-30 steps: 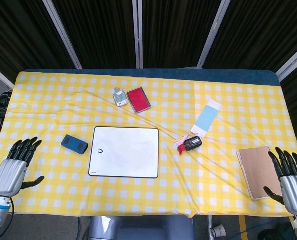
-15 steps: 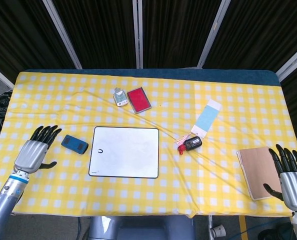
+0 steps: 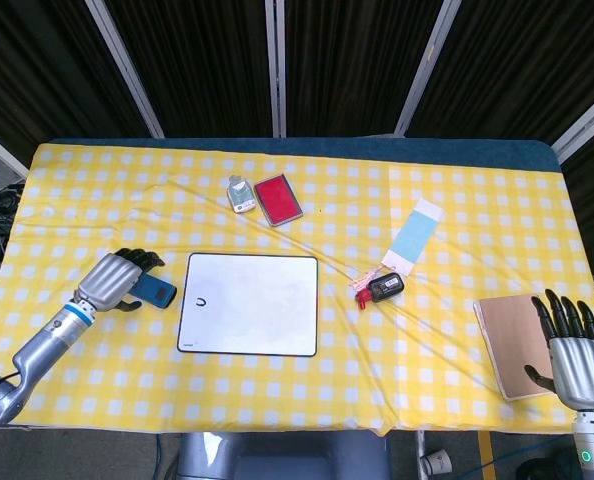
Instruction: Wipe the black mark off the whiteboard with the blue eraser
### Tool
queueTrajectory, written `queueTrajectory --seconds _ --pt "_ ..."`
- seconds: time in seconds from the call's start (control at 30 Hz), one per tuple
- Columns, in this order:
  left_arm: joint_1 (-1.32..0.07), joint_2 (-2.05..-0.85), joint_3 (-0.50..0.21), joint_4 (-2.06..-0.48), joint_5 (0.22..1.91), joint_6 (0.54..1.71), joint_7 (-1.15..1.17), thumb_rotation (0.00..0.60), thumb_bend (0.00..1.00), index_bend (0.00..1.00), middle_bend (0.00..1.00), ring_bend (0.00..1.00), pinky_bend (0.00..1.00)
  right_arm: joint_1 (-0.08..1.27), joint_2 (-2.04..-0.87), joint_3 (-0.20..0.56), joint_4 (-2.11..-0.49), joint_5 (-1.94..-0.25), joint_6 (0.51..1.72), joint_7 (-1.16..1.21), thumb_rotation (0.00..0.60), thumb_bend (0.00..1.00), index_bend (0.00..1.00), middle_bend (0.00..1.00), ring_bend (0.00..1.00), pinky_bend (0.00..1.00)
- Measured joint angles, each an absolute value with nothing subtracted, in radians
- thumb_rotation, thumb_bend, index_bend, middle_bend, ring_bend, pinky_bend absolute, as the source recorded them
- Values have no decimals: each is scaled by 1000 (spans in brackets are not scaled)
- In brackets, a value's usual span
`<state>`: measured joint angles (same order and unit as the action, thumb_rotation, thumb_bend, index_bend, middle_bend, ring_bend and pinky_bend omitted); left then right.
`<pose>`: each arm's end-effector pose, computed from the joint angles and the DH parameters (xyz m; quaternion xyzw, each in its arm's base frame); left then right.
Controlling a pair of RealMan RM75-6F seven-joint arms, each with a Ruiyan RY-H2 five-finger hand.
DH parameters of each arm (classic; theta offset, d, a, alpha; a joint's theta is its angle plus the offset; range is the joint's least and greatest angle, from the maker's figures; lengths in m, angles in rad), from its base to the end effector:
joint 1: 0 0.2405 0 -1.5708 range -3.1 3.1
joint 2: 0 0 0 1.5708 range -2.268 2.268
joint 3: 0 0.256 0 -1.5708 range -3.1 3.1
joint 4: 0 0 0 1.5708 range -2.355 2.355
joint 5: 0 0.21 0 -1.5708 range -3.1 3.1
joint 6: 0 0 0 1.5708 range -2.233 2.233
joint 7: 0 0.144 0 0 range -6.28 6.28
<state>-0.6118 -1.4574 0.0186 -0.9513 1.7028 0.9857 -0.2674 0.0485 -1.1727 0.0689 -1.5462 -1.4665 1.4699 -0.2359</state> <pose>-0.2917 0.3444 0.0415 -0.8132 -0.2970 -0.2912 0.4070 -0.3296 -0.1738 0.1506 0.6192 -0.3314 0.2971 0.6470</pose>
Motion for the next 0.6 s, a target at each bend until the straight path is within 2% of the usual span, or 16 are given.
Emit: queueTrajectory --seconds 0.13,0.43,0.53,0.6 --pt "-635 -1494 54 -891 1721 973 -290 600 189 230 199 201 274 50 -1175 69 -1549 -1465 1472 -245 600 0 0 0 0 0" --pt "-650 -1571 71 -777 1713 980 -316 600 207 259 205 207 300 53 -1178 67 -1551 -1466 1474 -255 600 0 0 0 0 0" --pt "-655 -1588 77 -751 1710 988 -338 600 227 319 252 243 352 53 -1178 67 -1549 -1464 1473 -257 600 0 0 0 0 0" --pt "-657 -1593 82 -743 1710 994 -346 600 251 398 317 297 403 54 -1179 66 -1547 -1462 1472 -258 600 0 0 0 0 0"
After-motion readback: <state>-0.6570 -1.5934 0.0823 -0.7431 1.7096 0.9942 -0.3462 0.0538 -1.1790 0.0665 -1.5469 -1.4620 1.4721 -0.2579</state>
